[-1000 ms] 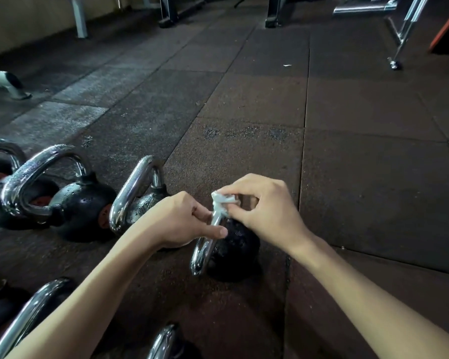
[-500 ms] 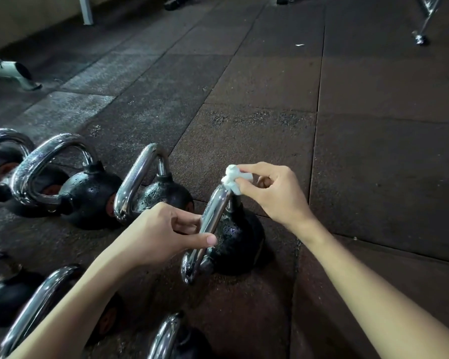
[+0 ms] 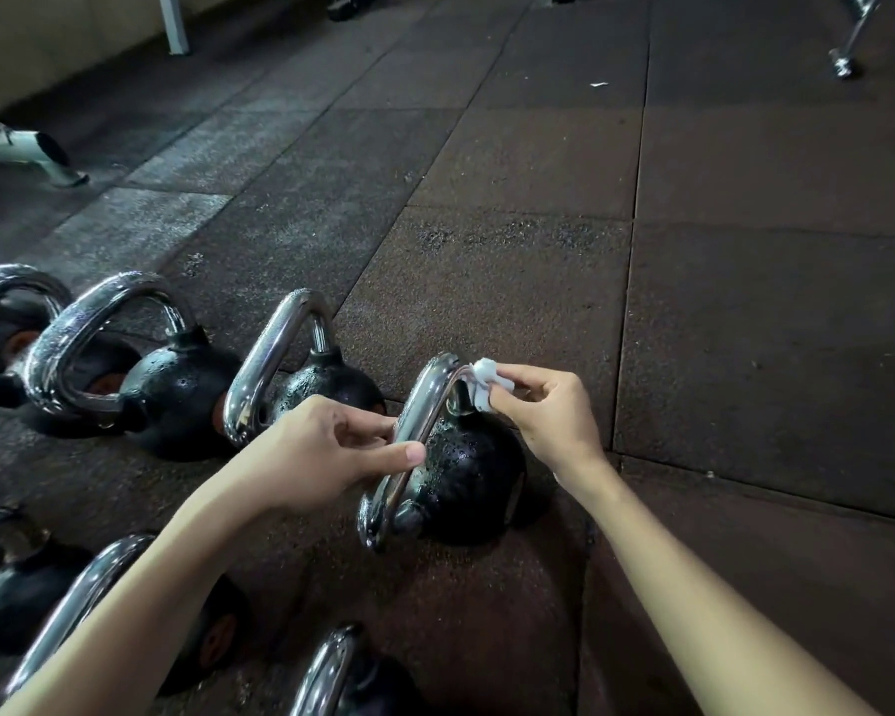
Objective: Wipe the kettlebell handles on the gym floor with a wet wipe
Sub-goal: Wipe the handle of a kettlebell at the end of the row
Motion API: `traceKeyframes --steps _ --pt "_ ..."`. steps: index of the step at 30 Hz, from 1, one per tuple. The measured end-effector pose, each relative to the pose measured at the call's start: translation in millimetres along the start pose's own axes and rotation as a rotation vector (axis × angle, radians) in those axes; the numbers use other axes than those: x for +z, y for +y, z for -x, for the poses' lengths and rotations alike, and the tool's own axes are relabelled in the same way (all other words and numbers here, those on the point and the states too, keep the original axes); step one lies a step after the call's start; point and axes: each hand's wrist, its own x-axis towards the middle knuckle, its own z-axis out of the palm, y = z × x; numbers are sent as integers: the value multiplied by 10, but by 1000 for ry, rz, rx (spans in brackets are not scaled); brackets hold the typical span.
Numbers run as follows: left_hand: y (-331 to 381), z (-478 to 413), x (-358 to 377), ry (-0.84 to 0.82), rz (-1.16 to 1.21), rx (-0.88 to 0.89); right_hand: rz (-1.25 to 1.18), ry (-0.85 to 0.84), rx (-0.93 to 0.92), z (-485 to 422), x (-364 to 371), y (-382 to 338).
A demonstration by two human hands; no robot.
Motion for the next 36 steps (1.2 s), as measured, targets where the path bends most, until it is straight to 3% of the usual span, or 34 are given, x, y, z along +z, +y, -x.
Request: traceKeyframes --steps 4,8,12,15,20,24,31,36 --pt "140 -127 26 1 -35 -13 90 135 -71 33 35 -29" --pt "290 -309 98 81 -97 3 151 155 -80 134 18 22" --pt "327 -349 -14 -65 -77 -53 164 115 18 45 -46 57" --pt "428 -376 -129 -154 -67 -61 73 162 -31 27 -48 -25" --pt "471 -551 -99 1 -63 -84 -29 210 -50 35 2 -31" --pt "375 -546 -35 3 23 -88 -123 216 -45 86 24 -77" --pt "247 -574 55 -20 197 -45 -75 30 -269 703 48 -321" --pt "300 -612 25 -61 166 -56 -77 126 -221 535 29 -338"
